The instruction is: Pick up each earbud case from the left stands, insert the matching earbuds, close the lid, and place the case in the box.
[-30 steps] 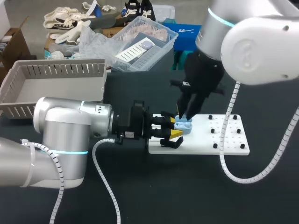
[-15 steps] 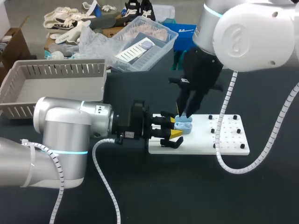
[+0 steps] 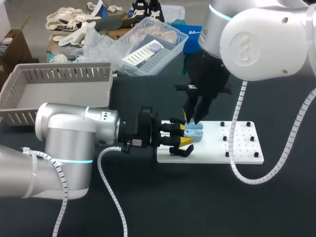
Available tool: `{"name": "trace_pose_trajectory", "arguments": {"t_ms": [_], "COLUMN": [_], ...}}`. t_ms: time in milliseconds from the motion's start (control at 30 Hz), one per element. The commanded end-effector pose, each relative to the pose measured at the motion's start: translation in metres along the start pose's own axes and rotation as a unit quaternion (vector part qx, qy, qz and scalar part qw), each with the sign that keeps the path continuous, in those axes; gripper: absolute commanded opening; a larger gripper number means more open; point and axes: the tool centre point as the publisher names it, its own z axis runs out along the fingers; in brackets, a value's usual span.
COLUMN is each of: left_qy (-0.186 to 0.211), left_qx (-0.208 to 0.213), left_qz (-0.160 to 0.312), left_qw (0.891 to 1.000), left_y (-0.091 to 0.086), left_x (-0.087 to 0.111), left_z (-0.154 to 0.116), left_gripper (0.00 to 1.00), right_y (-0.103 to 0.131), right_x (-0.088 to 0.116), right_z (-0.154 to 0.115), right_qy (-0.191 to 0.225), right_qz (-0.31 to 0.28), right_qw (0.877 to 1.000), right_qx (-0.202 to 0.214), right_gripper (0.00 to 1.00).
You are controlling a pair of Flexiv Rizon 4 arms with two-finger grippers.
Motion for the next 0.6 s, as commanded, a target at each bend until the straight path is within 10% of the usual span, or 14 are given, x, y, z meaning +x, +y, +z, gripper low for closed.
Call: {"name": "trace_pose_trajectory", "arguments": {"t_ms": [33,600], "left_qy": [0.0,0.0], "left_qx": [-0.003,-0.003], "left_qz": [0.001,0.001], "left_qw": [1.0,1.0], "left_y": [-0.002,-0.002], "left_x": [0.0,0.0], "left_z": [0.0,0.0], "left_gripper": [0.0,0.0], "right_y": [0.0,-0.004], "right_x": [0.002,0.007], "right_z": [-0.001,0.011], "right_qy": [0.0,-0.003], "right_qz": [-0.011,-0.027], "right_qw": [1.0,1.0], "right_qx": [0.003,0.005], "right_gripper": [0.0,0.0]}}
